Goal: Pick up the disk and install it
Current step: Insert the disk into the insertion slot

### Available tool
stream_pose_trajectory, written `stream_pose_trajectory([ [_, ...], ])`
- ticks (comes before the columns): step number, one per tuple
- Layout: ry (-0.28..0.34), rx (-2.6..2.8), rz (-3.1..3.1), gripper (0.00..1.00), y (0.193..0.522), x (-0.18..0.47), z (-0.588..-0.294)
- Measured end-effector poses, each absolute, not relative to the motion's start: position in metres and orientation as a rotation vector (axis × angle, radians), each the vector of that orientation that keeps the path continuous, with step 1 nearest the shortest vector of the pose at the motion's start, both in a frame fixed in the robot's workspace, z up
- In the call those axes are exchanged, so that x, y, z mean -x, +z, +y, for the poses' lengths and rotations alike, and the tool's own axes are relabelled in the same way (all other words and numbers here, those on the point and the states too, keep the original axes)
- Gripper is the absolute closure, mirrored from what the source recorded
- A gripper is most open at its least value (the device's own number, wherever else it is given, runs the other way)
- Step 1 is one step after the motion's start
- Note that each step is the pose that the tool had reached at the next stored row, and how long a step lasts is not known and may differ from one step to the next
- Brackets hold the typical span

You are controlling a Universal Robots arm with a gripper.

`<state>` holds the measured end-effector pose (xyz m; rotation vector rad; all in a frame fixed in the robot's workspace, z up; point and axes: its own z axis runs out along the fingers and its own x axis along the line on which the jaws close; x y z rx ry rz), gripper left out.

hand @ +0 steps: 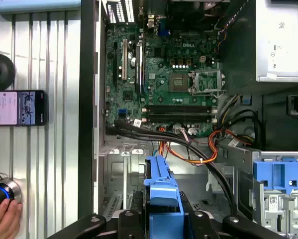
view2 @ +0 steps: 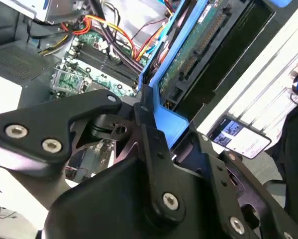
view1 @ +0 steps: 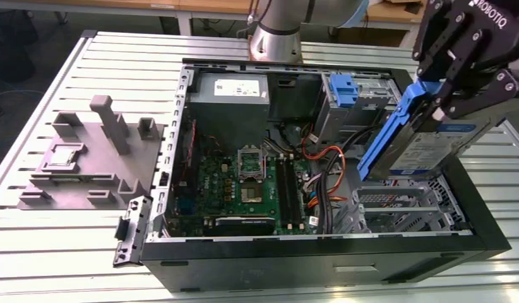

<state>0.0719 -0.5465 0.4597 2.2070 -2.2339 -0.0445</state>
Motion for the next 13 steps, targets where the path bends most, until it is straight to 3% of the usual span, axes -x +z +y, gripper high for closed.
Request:
stream_pose_trajectory([
  [2, -0.044, -2.207, -2.234, 0.63, 0.483, -0.072, -0.547],
  [13, -0.044, -2.207, -2.234, 0.63, 0.482, -0.072, -0.547],
])
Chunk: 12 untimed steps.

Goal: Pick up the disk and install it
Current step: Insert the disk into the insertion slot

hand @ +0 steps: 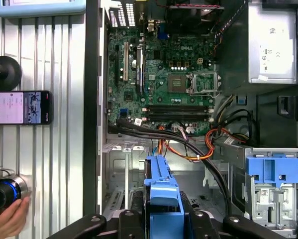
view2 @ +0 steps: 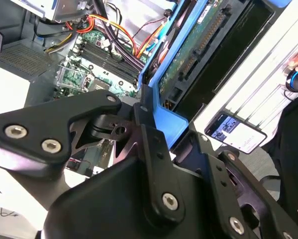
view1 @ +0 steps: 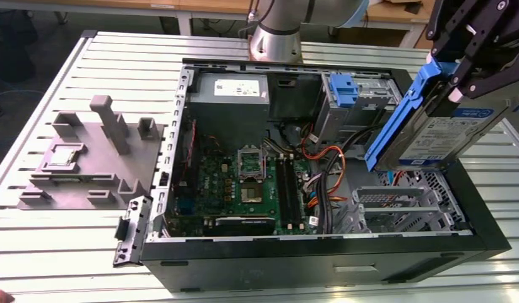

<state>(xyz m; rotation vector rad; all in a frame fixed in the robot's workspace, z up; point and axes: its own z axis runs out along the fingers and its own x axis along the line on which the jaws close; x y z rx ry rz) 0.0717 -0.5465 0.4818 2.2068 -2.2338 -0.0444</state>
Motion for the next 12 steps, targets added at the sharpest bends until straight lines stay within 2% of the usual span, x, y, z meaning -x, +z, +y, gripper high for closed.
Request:
stream_pose_trajectory([
  [12, -0.044, -2.207, -2.234, 0.63, 0.4806, -0.0717, -0.5467],
])
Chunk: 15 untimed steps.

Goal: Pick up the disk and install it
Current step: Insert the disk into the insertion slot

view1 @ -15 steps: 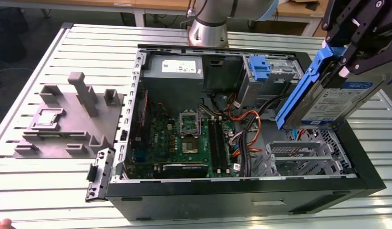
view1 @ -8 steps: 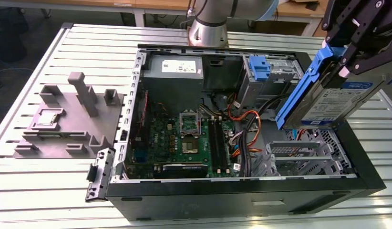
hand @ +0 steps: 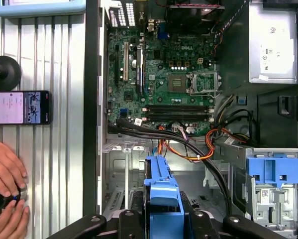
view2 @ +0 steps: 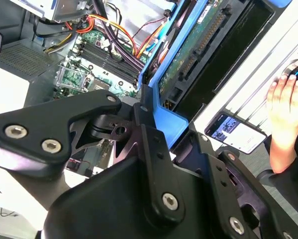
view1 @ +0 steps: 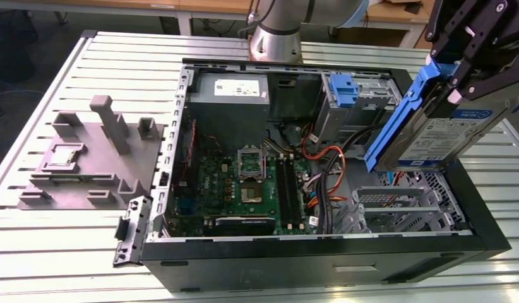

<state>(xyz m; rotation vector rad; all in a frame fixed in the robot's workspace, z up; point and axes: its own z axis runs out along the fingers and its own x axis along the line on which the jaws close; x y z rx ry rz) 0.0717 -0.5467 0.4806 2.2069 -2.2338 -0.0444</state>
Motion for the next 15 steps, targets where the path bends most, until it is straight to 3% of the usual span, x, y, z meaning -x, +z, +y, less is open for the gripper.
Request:
stream_pose_trajectory([
  [15, -0.044, -2.207, -2.234, 0.63, 0.4804, -0.0717, -0.5491],
])
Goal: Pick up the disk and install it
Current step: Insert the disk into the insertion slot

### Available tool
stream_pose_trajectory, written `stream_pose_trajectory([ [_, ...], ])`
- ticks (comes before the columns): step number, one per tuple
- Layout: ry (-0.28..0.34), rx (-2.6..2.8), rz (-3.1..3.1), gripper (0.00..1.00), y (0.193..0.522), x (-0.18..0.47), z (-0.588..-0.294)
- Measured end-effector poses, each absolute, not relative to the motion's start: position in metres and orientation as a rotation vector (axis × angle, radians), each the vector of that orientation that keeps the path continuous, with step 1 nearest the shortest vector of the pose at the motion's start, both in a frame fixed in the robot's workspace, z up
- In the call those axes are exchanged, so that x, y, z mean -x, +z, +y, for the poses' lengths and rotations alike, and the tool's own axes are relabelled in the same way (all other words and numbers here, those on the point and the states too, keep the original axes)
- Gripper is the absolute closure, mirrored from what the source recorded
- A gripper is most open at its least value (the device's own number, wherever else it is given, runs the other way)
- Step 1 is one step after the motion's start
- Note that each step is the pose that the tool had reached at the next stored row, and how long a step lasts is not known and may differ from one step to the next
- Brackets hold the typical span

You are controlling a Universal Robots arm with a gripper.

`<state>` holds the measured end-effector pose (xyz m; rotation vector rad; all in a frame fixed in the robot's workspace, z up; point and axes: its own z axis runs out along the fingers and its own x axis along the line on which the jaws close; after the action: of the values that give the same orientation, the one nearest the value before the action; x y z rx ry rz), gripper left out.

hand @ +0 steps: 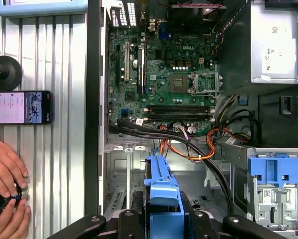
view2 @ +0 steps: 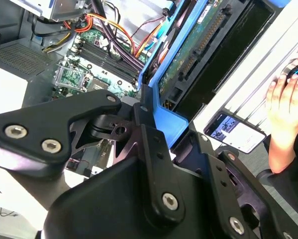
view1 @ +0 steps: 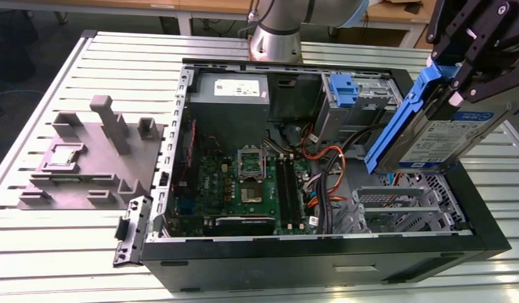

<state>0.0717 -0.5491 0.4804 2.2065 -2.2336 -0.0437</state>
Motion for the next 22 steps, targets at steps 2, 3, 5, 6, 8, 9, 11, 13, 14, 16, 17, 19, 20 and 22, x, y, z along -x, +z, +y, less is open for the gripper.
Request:
stream_pose_trajectory([
  [2, -0.044, -2.206, -2.234, 0.63, 0.4804, -0.0717, -0.5492],
  [3, -0.044, -2.207, -2.234, 0.63, 0.4804, -0.0717, -0.5493],
  [5, -0.044, -2.206, -2.233, 0.63, 0.4804, -0.0717, -0.5501],
  [6, -0.044, -2.207, -2.234, 0.63, 0.4803, -0.0717, -0.5502],
  [8, -0.044, -2.206, -2.234, 0.63, 0.4804, -0.0717, -0.5507],
  [9, -0.044, -2.207, -2.234, 0.63, 0.4803, -0.0717, -0.5507],
  [11, -0.044, -2.207, -2.234, 0.63, 0.4803, -0.0717, -0.553],
  [13, -0.044, -2.207, -2.234, 0.63, 0.4803, -0.0717, -0.553],
  [14, -0.044, -2.206, -2.234, 0.63, 0.4804, -0.0717, -0.5531],
  [16, -0.044, -2.207, -2.234, 0.63, 0.4803, -0.0717, -0.5531],
  [17, -0.044, -2.207, -2.233, 0.63, 0.4803, -0.0717, -0.5532],
  [19, -0.044, -2.207, -2.234, 0.63, 0.4803, -0.0717, -0.5532],
  [20, -0.044, -2.207, -2.234, 0.63, 0.4803, -0.0717, -0.5533],
  [22, -0.044, -2.207, -2.234, 0.63, 0.4803, -0.0717, -0.5533],
])
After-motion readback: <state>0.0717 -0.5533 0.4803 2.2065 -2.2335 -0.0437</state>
